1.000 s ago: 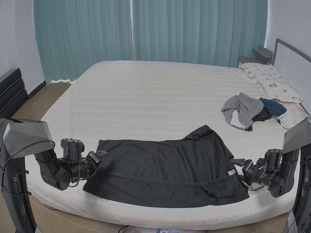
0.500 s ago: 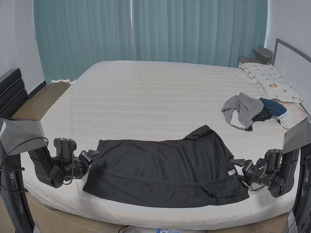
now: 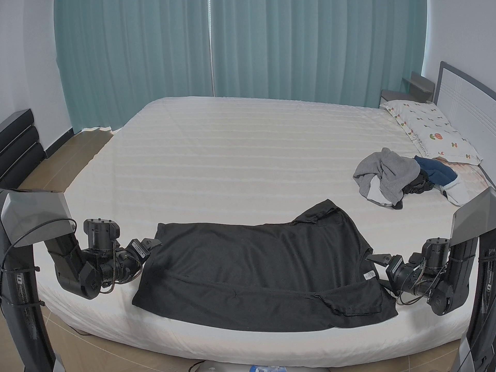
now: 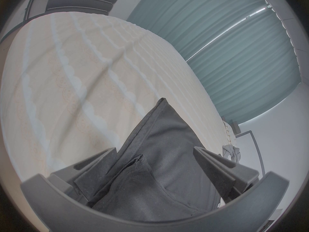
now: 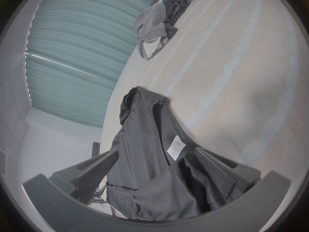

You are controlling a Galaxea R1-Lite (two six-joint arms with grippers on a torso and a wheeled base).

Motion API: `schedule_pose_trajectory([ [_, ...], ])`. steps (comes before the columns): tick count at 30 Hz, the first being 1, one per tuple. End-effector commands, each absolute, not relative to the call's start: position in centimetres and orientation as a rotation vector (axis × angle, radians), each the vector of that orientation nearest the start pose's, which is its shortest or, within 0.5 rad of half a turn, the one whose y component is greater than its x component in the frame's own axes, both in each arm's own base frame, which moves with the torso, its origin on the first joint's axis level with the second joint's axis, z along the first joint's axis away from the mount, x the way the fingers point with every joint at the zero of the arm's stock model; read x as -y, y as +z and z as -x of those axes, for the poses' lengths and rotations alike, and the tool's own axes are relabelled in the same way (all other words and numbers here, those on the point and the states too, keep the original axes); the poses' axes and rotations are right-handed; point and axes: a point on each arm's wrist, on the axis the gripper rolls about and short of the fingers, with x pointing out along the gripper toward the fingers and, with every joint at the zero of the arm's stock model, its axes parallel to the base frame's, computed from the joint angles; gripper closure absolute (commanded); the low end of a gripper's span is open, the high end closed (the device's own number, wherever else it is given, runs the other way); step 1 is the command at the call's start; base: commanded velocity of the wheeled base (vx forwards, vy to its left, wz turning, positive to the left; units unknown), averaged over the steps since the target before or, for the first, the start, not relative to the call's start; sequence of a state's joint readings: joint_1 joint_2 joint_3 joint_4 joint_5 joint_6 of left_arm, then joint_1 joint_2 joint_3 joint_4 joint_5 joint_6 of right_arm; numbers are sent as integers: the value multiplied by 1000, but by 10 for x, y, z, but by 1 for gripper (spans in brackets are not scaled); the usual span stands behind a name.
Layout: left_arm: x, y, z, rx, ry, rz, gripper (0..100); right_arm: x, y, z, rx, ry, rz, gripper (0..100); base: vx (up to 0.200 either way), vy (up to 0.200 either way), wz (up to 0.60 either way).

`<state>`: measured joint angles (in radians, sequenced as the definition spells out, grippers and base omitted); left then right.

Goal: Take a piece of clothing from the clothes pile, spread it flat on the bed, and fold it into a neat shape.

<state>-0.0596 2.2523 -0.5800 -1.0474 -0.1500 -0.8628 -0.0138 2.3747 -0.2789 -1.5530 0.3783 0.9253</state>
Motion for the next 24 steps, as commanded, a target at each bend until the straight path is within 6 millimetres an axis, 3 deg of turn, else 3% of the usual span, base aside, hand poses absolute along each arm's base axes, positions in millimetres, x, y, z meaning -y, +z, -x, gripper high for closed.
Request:
schedule_pose_trajectory([
  [1,24,-16,-329,-690,83,856,0,-4,-32,-281,-654,90,-997,0,0,0,0],
  [14,25,-32,-325,-689,65,773,0,-4,-32,-281,-655,89,-997,0,0,0,0],
  [15,25,-32,-325,-689,65,773,100,-4,-32,-281,-654,90,-997,0,0,0,0],
  [24,21,-33,-315,-690,94,764,100,-4,-32,-282,-651,91,-996,0,0,0,0],
])
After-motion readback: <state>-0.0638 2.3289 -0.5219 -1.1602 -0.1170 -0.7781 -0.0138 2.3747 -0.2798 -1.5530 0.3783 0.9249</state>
